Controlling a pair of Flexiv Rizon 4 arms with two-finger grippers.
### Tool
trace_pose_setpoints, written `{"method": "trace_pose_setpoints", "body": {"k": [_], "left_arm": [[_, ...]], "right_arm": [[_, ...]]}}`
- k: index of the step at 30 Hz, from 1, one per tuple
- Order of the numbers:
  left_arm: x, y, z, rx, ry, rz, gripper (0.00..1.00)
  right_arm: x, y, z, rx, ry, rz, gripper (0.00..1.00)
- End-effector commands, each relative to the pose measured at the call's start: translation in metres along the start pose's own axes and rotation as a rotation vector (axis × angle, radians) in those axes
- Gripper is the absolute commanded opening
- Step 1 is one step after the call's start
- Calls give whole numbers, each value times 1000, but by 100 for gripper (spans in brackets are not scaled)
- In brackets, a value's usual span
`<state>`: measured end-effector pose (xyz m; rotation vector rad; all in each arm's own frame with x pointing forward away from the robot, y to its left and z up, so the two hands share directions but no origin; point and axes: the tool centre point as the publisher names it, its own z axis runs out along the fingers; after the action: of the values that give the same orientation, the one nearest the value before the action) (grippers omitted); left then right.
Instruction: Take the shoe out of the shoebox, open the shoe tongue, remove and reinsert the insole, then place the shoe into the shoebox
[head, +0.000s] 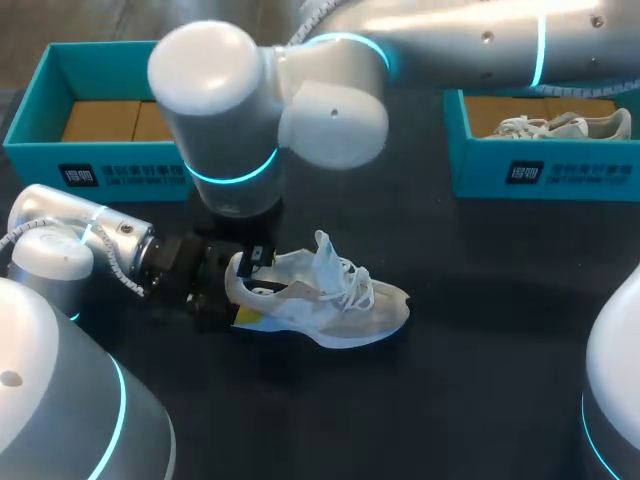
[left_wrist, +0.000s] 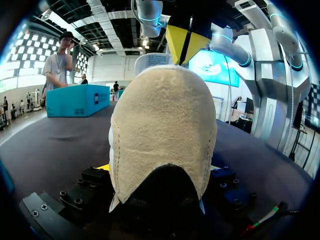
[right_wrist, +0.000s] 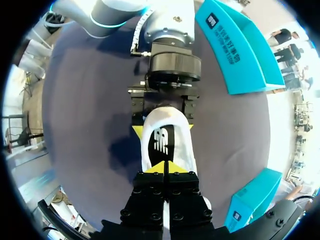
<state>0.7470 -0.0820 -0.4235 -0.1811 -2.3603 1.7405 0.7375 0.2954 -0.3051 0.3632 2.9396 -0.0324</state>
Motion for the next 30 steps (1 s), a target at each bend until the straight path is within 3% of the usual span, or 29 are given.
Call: {"method": "trace_pose_setpoints", "body": {"k": [1, 14, 30], "left_arm": [[1, 2, -1, -1, -1, 0, 0], [1, 2, -1, -1, -1, 0, 0], [1, 2, -1, -1, -1, 0, 0]], "right_arm": [[-4, -4, 28, -33, 36, 3, 0], [-19, -23, 74, -59, 58, 27, 0], [-16, -41, 81, -39, 60, 56, 0]]}}
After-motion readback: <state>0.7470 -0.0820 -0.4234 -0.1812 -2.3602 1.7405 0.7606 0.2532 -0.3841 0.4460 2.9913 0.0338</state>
